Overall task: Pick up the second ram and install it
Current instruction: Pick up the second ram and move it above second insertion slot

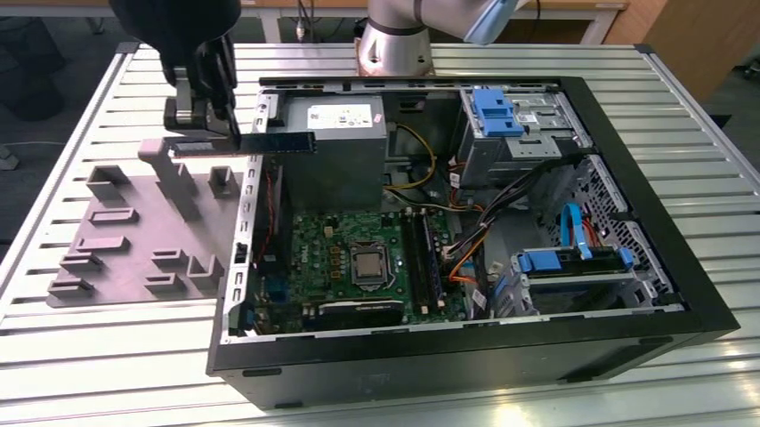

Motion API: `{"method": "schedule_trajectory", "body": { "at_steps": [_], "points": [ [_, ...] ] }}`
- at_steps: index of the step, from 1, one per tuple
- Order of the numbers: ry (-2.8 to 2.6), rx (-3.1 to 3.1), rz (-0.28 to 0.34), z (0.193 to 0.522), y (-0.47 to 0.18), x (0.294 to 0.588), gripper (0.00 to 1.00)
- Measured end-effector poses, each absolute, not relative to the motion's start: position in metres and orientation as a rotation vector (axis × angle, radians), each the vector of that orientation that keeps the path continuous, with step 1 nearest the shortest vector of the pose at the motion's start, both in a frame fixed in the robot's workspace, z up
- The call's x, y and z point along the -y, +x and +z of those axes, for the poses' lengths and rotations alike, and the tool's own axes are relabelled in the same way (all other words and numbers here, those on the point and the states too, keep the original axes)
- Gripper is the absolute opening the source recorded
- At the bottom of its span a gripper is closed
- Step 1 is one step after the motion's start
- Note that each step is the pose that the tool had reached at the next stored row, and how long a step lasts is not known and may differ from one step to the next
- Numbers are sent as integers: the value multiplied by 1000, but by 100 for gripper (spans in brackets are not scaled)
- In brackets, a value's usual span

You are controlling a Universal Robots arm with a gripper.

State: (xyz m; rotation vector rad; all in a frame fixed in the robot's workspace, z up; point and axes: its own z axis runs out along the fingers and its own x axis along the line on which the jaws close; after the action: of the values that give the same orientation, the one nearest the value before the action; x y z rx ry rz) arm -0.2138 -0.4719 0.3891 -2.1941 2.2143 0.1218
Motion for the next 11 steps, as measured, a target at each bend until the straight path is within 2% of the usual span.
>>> {"method": "schedule_trajectory", "body": {
  "at_steps": [11],
  "points": [
    [-2194, -2214, 122, 389, -194, 472, 14]
  ]
}}
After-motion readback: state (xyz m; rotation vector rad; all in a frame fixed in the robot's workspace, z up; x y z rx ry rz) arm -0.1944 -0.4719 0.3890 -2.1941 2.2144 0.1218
